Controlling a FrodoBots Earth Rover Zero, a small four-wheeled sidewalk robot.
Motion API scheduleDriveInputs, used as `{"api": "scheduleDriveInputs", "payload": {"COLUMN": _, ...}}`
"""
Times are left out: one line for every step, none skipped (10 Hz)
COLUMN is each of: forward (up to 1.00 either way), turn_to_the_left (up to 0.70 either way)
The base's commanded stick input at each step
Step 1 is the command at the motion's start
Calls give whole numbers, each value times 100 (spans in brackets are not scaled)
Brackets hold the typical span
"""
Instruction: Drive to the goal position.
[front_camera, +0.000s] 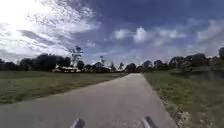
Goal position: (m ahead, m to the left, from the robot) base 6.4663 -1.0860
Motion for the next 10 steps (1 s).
{"api": "scheduleDriveInputs", "payload": {"forward": 69, "turn_to_the_left": 3}}
{"api": "scheduleDriveInputs", "payload": {"forward": 69, "turn_to_the_left": 3}}
{"api": "scheduleDriveInputs", "payload": {"forward": 69, "turn_to_the_left": 3}}
{"api": "scheduleDriveInputs", "payload": {"forward": 69, "turn_to_the_left": 3}}
{"api": "scheduleDriveInputs", "payload": {"forward": 69, "turn_to_the_left": 3}}
{"api": "scheduleDriveInputs", "payload": {"forward": 69, "turn_to_the_left": 3}}
{"api": "scheduleDriveInputs", "payload": {"forward": 69, "turn_to_the_left": 3}}
{"api": "scheduleDriveInputs", "payload": {"forward": 69, "turn_to_the_left": 3}}
{"api": "scheduleDriveInputs", "payload": {"forward": 69, "turn_to_the_left": 3}}
{"api": "scheduleDriveInputs", "payload": {"forward": 69, "turn_to_the_left": 3}}
